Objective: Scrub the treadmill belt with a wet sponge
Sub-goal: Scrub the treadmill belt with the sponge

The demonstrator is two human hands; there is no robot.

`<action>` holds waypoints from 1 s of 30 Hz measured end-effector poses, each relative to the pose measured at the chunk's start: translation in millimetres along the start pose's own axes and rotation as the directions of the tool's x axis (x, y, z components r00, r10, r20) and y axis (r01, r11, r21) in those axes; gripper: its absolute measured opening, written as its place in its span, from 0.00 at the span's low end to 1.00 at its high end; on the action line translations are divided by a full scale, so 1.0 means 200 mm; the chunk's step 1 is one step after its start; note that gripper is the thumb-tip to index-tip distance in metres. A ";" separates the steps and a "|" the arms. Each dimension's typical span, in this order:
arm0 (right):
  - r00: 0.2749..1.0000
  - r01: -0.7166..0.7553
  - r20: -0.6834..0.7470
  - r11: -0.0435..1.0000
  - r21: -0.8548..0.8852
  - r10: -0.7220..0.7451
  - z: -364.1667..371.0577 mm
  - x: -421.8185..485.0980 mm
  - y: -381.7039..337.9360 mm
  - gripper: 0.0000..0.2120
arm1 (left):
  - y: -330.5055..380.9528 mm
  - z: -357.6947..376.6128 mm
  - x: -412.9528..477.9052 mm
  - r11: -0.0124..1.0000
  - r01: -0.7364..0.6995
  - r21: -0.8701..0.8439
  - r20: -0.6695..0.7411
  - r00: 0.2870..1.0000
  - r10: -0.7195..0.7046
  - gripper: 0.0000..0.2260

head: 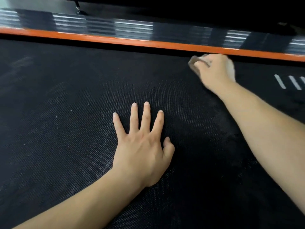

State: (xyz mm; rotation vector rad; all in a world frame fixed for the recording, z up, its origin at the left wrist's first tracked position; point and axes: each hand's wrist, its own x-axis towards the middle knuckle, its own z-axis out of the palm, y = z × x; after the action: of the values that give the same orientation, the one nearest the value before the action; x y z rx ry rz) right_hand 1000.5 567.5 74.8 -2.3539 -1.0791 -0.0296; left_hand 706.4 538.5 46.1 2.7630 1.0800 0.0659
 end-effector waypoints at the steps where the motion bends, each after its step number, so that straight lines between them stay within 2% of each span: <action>1: 0.993 0.098 0.068 0.995 0.012 -0.099 0.00 -0.03 -0.01 0.11 | 0.00 0.00 0.00 1.000 0.002 0.001 0.002 1.000 -0.002 0.33; 3: 0.981 0.151 0.130 0.988 -0.019 -0.147 -0.05 -0.02 0.02 0.12 | 0.00 0.00 0.01 1.000 0.001 0.006 -0.004 1.000 -0.001 0.33; 6: 1.000 -0.012 0.026 0.999 -0.032 0.012 -0.12 0.09 0.11 0.12 | 0.00 0.00 0.00 1.000 0.000 0.004 -0.005 1.000 0.000 0.33; 7: 1.000 -0.024 -0.008 0.999 -0.039 0.024 -0.12 0.08 0.12 0.12 | 0.00 0.00 0.00 1.000 0.000 0.004 -0.006 1.000 0.000 0.32; 8: 1.000 0.005 -0.007 0.999 -0.050 -0.006 -0.11 0.05 0.12 0.13 | 0.00 0.00 0.00 1.000 0.003 0.007 -0.007 1.000 -0.002 0.33; 12: 0.975 0.149 0.171 0.988 -0.024 -0.143 -0.11 -0.07 0.11 0.12 | 0.01 0.00 0.01 1.000 0.005 0.013 0.000 1.000 -0.005 0.33; 13: 0.978 0.138 0.164 0.990 -0.030 -0.131 -0.13 -0.05 0.13 0.11 | 0.01 0.00 0.01 1.000 0.006 0.009 0.000 1.000 -0.006 0.33; 16: 1.000 -0.030 0.008 0.999 -0.046 0.030 -0.17 0.01 0.15 0.10 | 0.01 0.00 0.01 1.000 0.008 0.002 0.006 1.000 -0.008 0.33; 18: 0.999 0.030 -0.012 0.996 -0.087 -0.031 -0.13 -0.08 0.13 0.11 | 0.01 -0.01 0.00 1.000 0.010 0.003 0.008 1.000 -0.010 0.33; 21: 0.958 0.238 0.167 0.971 -0.024 -0.231 -0.14 -0.31 0.10 0.11 | 0.01 -0.01 0.01 1.000 0.016 0.010 0.016 1.000 -0.016 0.33; 22: 0.946 0.266 0.195 0.964 -0.009 -0.260 -0.16 -0.34 0.13 0.10 | 0.01 -0.01 0.01 1.000 0.019 0.015 0.017 1.000 -0.019 0.33; 23: 0.951 0.254 0.186 0.967 -0.016 -0.247 -0.19 -0.32 0.16 0.10 | 0.01 -0.01 0.01 1.000 0.021 0.018 0.020 1.000 -0.021 0.33; 25: 0.991 0.120 0.064 0.991 -0.060 -0.116 -0.22 -0.20 0.21 0.12 | 0.01 -0.01 0.01 1.000 0.022 0.019 0.025 0.999 -0.022 0.33; 27: 0.999 0.024 -0.043 0.996 -0.089 -0.028 -0.21 -0.17 0.20 0.15 | 0.01 -0.01 0.01 0.999 0.028 0.018 0.029 0.999 -0.028 0.33; 28: 0.997 0.053 -0.045 0.993 -0.103 -0.058 -0.19 -0.21 0.19 0.16 | 0.01 -0.01 0.01 0.999 0.028 0.020 0.029 0.999 -0.029 0.33; 30: 0.978 0.200 0.078 0.977 -0.068 -0.195 -0.16 -0.36 0.15 0.13 | 0.01 -0.01 0.01 0.999 0.030 0.027 0.026 0.999 -0.030 0.33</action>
State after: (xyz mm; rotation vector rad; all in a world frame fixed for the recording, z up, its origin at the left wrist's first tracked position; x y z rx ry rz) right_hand 979.5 486.1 69.8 -2.3204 -1.3659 -0.0608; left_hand 709.1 538.3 47.7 2.7622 1.1235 0.0113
